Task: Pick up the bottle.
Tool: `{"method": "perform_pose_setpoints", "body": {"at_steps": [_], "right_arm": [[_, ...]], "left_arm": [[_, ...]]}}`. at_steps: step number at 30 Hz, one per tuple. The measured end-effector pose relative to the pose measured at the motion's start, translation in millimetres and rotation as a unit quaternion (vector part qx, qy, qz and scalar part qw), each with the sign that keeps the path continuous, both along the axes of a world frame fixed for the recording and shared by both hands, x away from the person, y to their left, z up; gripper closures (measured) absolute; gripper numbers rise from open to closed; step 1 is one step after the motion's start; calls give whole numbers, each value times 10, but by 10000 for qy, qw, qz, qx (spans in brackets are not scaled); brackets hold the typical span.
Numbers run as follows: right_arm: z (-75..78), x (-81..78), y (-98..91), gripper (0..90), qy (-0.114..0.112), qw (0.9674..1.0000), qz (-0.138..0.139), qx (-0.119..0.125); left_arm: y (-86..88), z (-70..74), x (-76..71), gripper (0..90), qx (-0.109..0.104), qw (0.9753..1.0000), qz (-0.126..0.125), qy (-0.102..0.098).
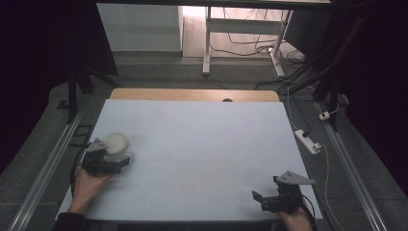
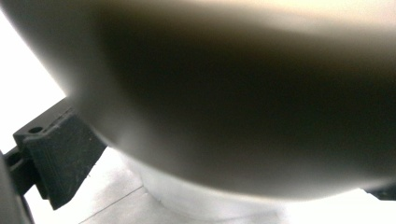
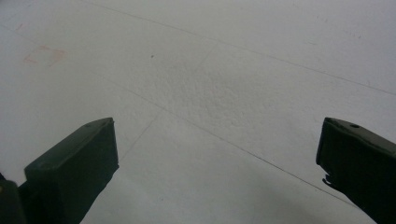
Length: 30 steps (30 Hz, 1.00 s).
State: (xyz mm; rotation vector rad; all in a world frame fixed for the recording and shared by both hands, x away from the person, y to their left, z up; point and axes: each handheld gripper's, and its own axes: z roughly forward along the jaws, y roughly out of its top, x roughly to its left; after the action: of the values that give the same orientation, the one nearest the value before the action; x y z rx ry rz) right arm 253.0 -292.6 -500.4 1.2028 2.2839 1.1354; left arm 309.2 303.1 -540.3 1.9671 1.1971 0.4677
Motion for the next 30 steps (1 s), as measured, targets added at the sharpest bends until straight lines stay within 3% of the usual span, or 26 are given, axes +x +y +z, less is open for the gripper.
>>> {"method": "perform_pose_setpoints", "body": {"at_steps": [7,16,30], "right_arm": [[1,-1,0,0,2,10000,6,4],[1,-2,3,0,-7,10000,20,-2],[1,-1,3,0,-8,10000,38,1]], "left_arm": [[-6,8,-9,70,63,9999,-100,-54],[-29,31,-13,77,145,9999,-31,14],[-26,55,-19,78,53,10000,-39,60]]}}
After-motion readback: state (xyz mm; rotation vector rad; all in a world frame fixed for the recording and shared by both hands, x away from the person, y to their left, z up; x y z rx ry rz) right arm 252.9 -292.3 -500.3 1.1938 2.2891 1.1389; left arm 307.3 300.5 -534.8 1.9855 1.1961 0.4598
